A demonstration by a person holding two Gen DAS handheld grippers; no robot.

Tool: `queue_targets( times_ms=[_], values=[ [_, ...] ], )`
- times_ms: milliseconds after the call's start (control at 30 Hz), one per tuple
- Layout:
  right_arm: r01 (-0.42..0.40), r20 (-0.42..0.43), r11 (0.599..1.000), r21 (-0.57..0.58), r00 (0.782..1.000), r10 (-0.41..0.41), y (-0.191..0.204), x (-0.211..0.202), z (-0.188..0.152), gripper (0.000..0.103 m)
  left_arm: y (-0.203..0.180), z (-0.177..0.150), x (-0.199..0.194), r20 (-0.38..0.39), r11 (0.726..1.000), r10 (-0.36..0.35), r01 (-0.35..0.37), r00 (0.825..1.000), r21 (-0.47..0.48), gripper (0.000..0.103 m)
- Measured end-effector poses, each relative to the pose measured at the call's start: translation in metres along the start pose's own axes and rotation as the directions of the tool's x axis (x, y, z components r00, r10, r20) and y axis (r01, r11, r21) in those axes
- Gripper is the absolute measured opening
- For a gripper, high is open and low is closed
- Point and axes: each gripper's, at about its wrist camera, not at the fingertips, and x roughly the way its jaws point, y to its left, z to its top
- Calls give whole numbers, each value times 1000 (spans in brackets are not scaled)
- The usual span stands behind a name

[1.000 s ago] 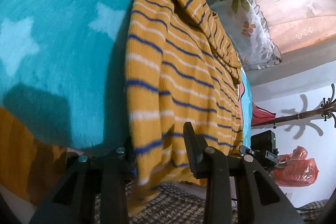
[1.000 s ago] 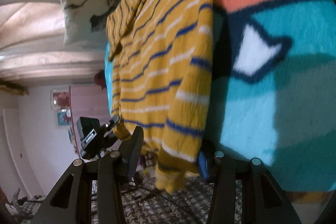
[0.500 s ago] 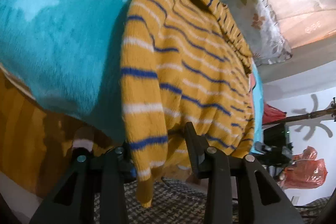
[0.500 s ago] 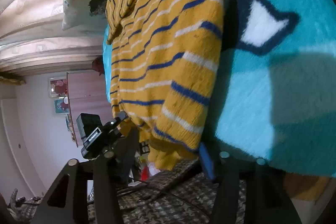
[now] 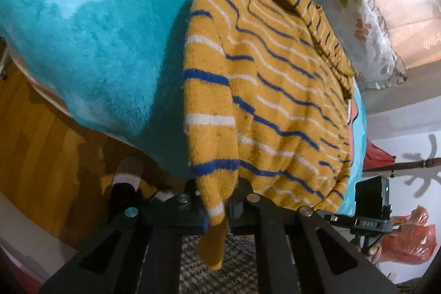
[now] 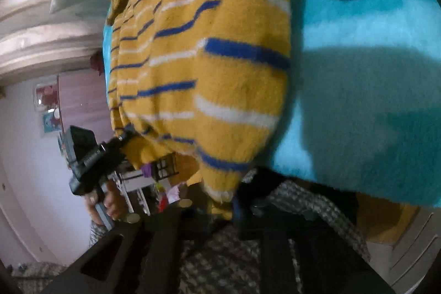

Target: Fold small clothes

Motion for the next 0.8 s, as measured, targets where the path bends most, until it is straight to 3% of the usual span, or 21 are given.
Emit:
queue_targets(
  times_ms=[233,433,600,800],
  values=[
    [-135,64,982,-130,987,145,37,-52,2,10,-23,30,-50,101,994,-101,104,990,-24,7],
    [-256,228,956,-143,932,283,66,-98,56,10,-57,111,-60,191,992,-126,124,973,22,7],
    [-252,398,960,-126,873,281,84,-125,136,10,-89,205,-33,229,989,-141,126,963,82,7],
    [-193,499,981,-34,847,184,89,-124,225,11,-116,290,30,181,993,-67,47,981,112,7]
  ],
)
